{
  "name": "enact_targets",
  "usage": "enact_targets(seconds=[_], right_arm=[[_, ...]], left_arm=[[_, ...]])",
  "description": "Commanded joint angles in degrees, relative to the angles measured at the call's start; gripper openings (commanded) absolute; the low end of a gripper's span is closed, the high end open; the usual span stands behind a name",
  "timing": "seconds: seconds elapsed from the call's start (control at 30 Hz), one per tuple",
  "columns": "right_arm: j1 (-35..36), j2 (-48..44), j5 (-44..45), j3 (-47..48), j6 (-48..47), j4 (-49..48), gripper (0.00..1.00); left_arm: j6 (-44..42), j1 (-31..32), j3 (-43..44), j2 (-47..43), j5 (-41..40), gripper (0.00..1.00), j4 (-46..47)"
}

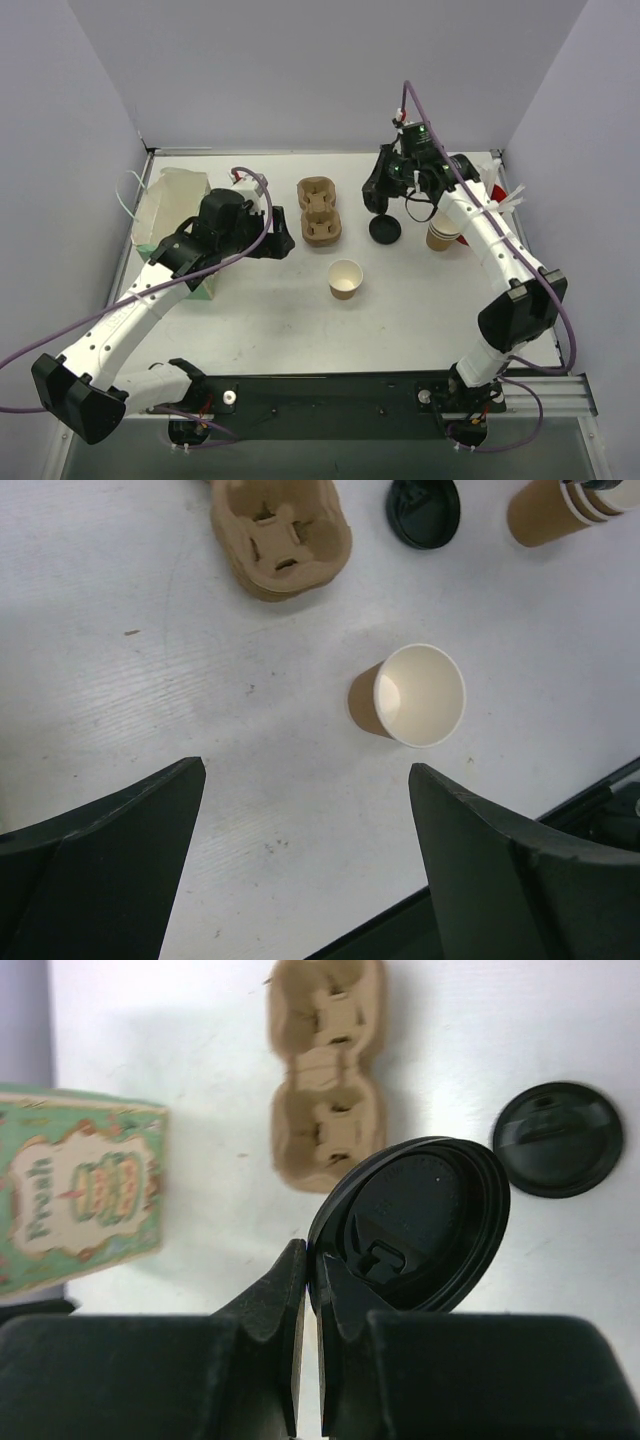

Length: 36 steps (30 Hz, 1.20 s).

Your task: Pack the takeout coffee

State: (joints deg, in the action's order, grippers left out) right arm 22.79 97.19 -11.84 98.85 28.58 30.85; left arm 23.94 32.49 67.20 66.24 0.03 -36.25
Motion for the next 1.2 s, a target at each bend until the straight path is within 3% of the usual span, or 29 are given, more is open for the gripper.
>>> enact_targets(seconds=[0.0, 0.27, 0.57, 0.67, 1.03, 1.17], right_arm=[[-0.37, -5.42, -11.8, -5.93, 9.02, -6.57, 0.0], [-0.37, -11.14, -22.6, -16.48, 21.25, -21.25, 0.0], [0.85, -13.86, -23.33, -18.6, 27.4, -25.05, 0.0], [3.22, -14.22, -19.64, -18.87, 29.42, -24.36, 0.0], [14.47, -13.87, 1.63, -15.53, 38.12, -16.35, 0.0], [16.15, -14.04, 6.64, -15.27, 42.17, -13.37, 0.0]], left_arm=[[1.63, -0.32, -2.85, -2.51, 11.11, 0.94, 10.4], [3.65, 0.73, -4.88, -2.17, 15.79, 0.93, 17.87], [3.57, 1.34, -5.68, -2.78, 17.28, 0.93, 20.7], [2.51, 2.83, -4.37, -2.17, 13.96, 0.93, 19.73], [-2.14, 15.13, -2.16, -2.08, -13.18, 0.88, 20.16], [-2.67, 16.64, -3.13, -1.73, -18.38, 0.86, 21.39]])
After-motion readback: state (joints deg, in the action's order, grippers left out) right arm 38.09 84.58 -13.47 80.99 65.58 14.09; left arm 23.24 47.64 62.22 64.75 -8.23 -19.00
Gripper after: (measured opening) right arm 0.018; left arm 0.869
